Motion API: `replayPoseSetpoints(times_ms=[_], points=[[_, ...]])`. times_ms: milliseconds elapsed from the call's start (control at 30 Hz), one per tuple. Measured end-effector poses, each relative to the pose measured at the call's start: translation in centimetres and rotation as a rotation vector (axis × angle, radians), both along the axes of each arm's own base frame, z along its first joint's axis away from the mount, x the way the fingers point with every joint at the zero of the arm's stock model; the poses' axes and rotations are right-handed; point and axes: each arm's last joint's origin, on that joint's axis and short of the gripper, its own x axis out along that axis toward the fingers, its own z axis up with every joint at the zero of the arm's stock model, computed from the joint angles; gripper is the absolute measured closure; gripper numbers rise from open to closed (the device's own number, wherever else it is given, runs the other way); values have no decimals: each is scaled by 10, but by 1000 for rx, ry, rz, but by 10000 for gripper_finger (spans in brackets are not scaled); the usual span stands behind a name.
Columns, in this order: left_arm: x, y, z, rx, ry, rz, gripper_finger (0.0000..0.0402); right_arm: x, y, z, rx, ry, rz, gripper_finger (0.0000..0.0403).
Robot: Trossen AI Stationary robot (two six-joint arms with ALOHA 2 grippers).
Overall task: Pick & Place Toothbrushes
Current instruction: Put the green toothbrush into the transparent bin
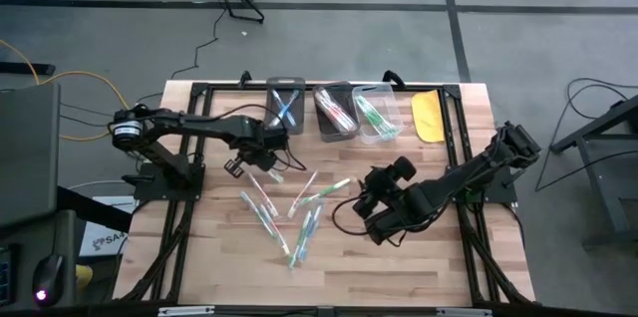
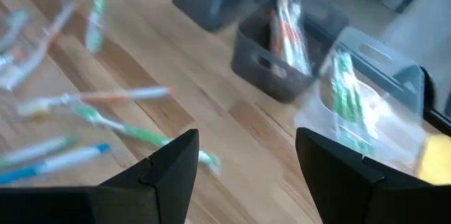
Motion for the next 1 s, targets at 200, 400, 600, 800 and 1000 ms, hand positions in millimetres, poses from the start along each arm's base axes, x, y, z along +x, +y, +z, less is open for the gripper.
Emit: replayPoseSetpoints(times_ms=[200,400,600,800,1000], points=[[13,-5,44,-46,-215,76,401,21,13,-31,-64,-87,43,172],[14,-11,89,-186,-599,49,401,22,14,-70,-73,-222,19,172],[17,-16,111,-335,-931,-22,401,26,8,-88,-175,-352,31,172],[25,-15,108,-371,-1050,-33,401,46,-1,-75,-190,-423,256,172],[26,-15,96,-386,-1072,-35,401,57,-15,-51,-320,-508,336,172]])
